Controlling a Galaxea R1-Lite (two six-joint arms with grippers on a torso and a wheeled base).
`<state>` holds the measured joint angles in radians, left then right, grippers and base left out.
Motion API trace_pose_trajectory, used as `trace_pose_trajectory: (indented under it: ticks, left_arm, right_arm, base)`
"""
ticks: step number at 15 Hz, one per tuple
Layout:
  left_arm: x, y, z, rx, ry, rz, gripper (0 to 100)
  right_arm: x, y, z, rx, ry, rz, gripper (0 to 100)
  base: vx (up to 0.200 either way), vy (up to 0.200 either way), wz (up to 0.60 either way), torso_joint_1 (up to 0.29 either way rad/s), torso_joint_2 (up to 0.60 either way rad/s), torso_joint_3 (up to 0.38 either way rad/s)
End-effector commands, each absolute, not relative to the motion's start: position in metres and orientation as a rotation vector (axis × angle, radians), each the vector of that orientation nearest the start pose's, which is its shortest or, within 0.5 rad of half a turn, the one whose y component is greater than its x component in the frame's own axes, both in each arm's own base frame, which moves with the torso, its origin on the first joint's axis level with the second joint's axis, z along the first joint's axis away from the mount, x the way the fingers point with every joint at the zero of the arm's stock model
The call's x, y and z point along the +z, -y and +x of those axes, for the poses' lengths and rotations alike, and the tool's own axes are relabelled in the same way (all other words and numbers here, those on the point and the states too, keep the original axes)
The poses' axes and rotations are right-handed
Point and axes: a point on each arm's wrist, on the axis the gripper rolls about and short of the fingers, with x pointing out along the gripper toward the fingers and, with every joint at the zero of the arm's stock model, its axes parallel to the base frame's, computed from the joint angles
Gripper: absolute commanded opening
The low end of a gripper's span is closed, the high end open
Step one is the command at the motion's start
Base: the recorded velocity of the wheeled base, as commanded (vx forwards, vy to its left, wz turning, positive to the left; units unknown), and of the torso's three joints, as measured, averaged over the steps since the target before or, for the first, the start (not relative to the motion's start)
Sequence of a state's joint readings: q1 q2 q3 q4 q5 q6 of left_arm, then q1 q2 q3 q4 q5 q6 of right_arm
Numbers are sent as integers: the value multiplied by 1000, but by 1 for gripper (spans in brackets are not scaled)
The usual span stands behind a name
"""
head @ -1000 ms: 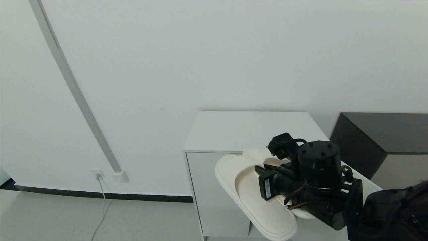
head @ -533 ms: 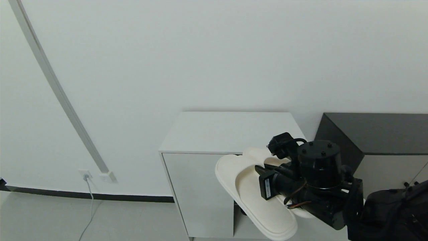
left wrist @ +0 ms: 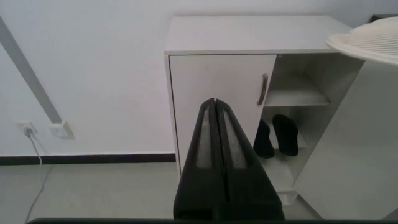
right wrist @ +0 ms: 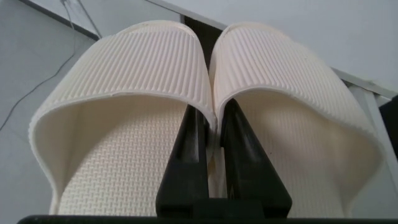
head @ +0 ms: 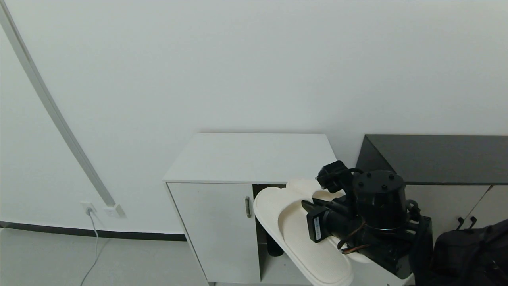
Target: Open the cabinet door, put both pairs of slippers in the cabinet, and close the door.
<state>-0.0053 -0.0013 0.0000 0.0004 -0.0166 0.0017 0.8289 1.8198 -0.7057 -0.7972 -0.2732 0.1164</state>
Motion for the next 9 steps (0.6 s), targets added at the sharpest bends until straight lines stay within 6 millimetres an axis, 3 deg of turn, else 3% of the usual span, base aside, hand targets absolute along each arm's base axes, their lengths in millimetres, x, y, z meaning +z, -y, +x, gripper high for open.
trace_pose_trajectory:
  ticks: [1,9]
  left_arm:
    - [75,0,-23,-21,0,2,0]
    - [75,0,-23,-21,0,2,0]
  right_arm:
    - [135,-229,216,537,-306,-55,0]
    - [133,-228,217,534,-295,-49,0]
  base:
    - [0,0,0,0,0,0]
    - [0,0,0,0,0,0]
